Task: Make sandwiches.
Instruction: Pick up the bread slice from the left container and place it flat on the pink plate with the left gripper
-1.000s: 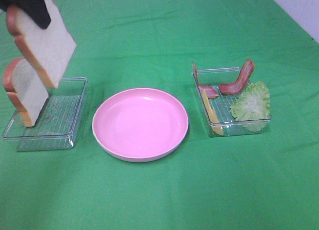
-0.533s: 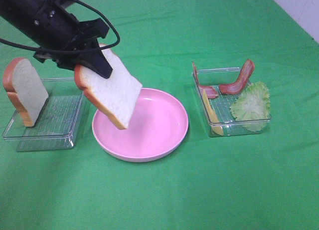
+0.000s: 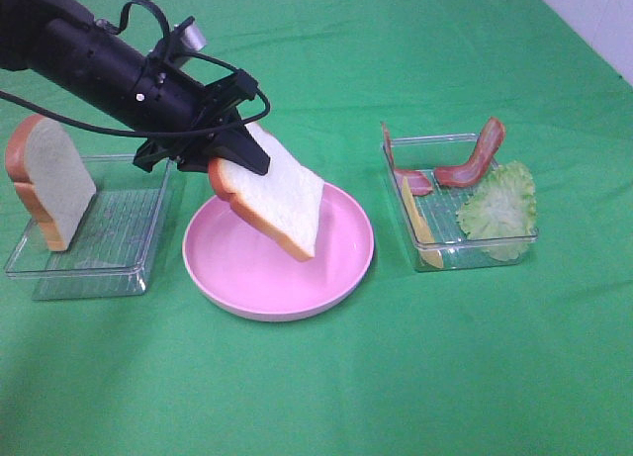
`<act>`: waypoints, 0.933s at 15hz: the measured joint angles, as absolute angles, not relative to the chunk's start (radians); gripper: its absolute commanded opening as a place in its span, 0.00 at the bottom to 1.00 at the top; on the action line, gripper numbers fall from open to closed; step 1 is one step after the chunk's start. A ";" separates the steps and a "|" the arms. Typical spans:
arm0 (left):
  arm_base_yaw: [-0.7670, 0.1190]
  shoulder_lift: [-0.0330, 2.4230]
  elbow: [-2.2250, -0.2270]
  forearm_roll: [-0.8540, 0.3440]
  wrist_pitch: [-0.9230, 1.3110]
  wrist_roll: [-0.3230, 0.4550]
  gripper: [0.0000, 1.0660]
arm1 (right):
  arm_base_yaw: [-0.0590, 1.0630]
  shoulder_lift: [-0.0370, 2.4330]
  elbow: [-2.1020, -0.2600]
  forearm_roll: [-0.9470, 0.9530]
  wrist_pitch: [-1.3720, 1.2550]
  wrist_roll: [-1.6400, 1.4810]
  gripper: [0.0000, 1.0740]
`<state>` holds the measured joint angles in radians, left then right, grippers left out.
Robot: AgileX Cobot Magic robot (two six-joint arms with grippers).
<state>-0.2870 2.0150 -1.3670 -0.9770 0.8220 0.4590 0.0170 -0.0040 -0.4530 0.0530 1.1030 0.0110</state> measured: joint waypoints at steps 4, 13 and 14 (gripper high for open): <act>-0.289 2.068 -1.367 -1.087 0.804 0.456 0.00 | 0.017 -0.004 -0.453 0.053 1.103 0.011 0.92; -0.298 2.136 -1.367 -1.113 0.800 0.455 0.00 | 0.017 -0.004 -0.453 0.053 1.103 0.011 0.92; -0.298 2.137 -1.367 -1.113 0.800 0.455 0.00 | 0.017 -0.004 -0.453 0.053 1.103 0.011 0.92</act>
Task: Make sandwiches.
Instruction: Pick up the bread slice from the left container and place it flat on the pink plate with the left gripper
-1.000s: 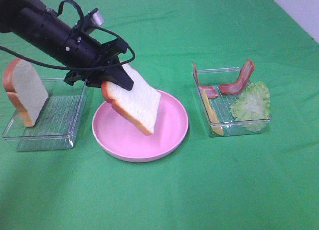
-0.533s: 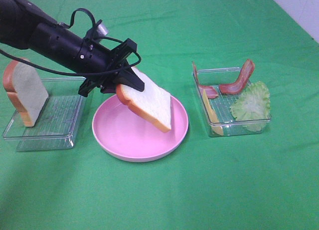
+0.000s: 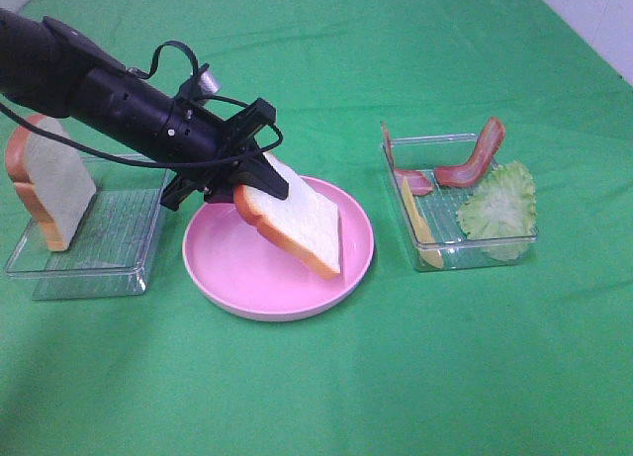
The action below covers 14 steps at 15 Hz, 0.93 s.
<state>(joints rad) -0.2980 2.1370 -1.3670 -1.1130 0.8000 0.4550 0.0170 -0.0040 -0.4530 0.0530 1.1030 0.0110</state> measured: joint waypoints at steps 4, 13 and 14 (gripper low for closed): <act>-0.298 2.156 -1.367 -1.120 0.797 0.455 0.00 | 0.017 -0.004 -0.453 0.053 1.103 0.011 0.92; -0.298 2.172 -1.367 -1.109 0.799 0.455 0.41 | 0.017 -0.004 -0.453 0.053 1.103 0.011 0.92; -0.298 2.172 -1.367 -1.105 0.800 0.450 0.51 | 0.017 -0.004 -0.453 0.053 1.103 0.011 0.92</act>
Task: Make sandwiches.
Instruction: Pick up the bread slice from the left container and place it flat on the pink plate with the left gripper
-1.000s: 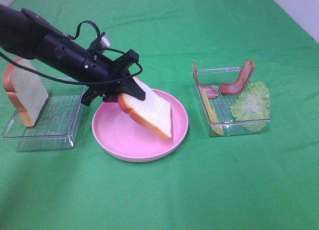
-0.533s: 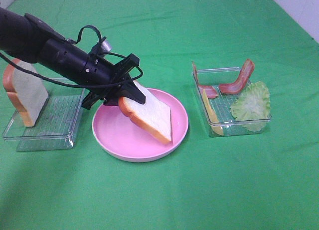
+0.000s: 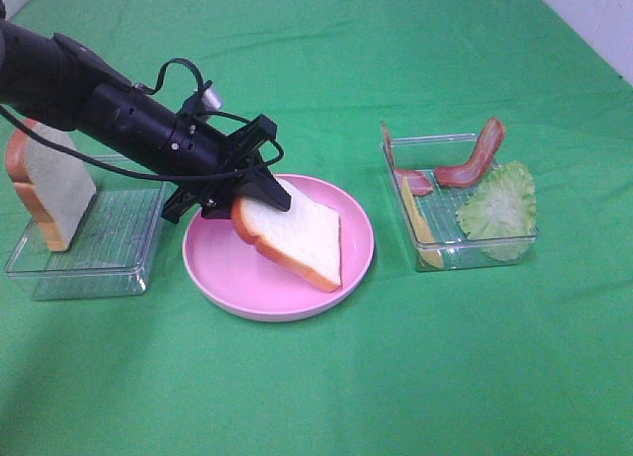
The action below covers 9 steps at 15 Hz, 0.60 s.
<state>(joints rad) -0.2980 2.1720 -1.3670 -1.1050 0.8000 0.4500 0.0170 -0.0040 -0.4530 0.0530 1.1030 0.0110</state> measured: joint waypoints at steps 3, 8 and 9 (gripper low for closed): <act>-0.298 2.166 -1.367 -1.063 0.802 0.403 0.63 | 0.017 -0.004 -0.453 0.053 1.103 0.011 0.92; -0.298 2.048 -1.367 -0.717 0.827 0.214 0.81 | 0.017 -0.004 -0.453 0.053 1.103 0.011 0.92; -0.298 2.014 -1.367 -0.608 0.848 0.157 0.83 | 0.017 -0.004 -0.453 0.053 1.103 0.011 0.92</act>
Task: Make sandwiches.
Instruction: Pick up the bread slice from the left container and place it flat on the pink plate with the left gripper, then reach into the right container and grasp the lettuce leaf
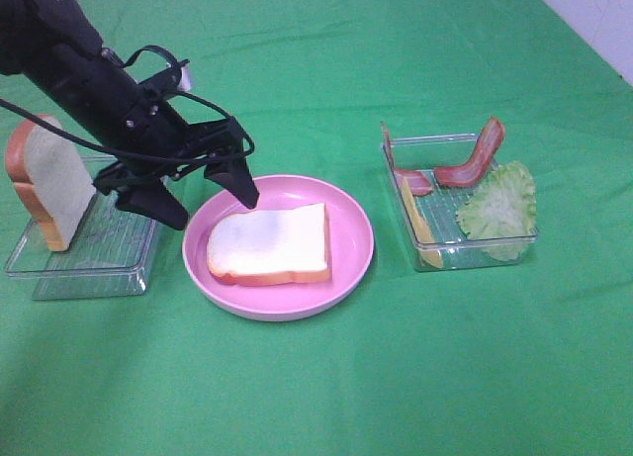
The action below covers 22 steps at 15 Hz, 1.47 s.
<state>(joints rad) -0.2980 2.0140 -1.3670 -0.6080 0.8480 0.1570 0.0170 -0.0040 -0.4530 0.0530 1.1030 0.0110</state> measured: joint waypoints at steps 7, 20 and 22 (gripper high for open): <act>-0.284 1.712 -1.367 -0.118 1.038 -0.028 0.94 | 0.017 -0.004 -0.453 0.053 1.103 0.011 0.92; 0.122 1.301 -1.206 -0.039 1.117 0.094 0.93 | 0.017 -0.004 -0.453 0.053 1.103 0.011 0.92; 0.122 1.141 -1.083 -0.059 1.111 0.112 0.93 | 0.017 -0.004 -0.453 0.053 1.103 0.011 0.92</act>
<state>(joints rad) 0.1220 1.1410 -1.0830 -0.0590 1.1110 0.1120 0.0170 -0.0040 -0.4530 0.0530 1.1030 0.0110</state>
